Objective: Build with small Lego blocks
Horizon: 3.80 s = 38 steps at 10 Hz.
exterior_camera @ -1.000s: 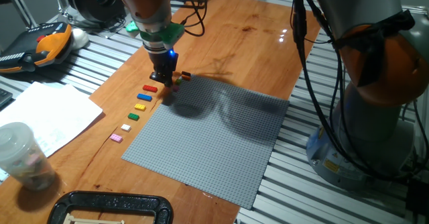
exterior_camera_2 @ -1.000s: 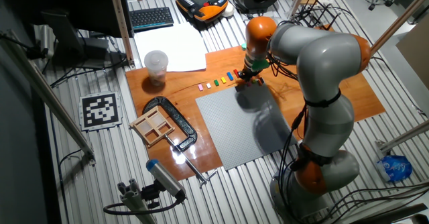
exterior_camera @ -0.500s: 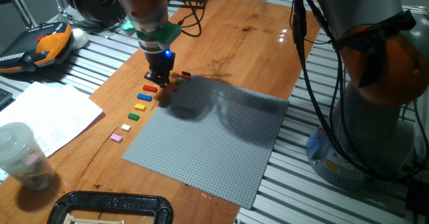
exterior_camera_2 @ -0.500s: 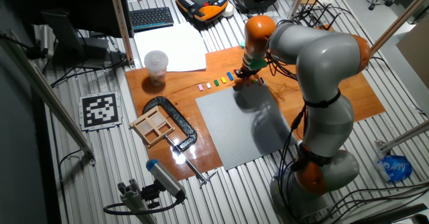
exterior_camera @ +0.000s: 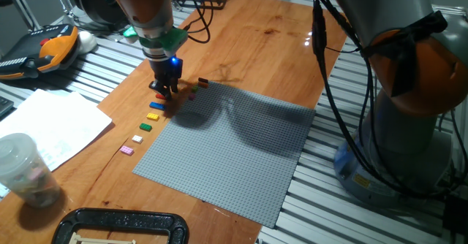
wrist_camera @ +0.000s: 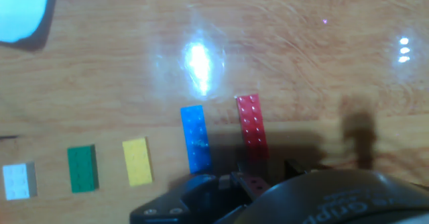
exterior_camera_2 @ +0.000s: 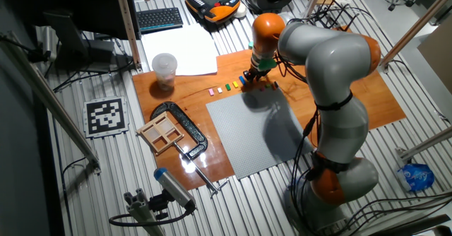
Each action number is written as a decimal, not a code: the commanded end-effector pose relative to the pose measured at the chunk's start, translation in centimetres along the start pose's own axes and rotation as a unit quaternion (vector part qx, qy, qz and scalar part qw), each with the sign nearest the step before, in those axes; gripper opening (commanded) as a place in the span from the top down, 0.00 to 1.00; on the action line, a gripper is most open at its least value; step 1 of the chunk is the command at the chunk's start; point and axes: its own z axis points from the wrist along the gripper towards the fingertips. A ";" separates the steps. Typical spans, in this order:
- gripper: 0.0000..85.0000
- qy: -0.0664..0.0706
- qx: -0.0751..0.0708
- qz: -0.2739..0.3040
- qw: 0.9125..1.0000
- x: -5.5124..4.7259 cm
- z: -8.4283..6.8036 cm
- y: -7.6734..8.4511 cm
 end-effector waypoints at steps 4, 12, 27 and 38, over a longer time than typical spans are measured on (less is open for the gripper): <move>0.60 0.001 -0.002 -0.002 1.000 -1.2 0.4 0.1; 0.60 0.001 -0.005 -0.007 1.000 -2.4 1.3 0.5; 1.00 0.007 0.008 -0.016 1.000 1.0 -0.8 -0.1; 1.00 0.003 0.002 -0.004 1.000 2.9 -0.7 0.2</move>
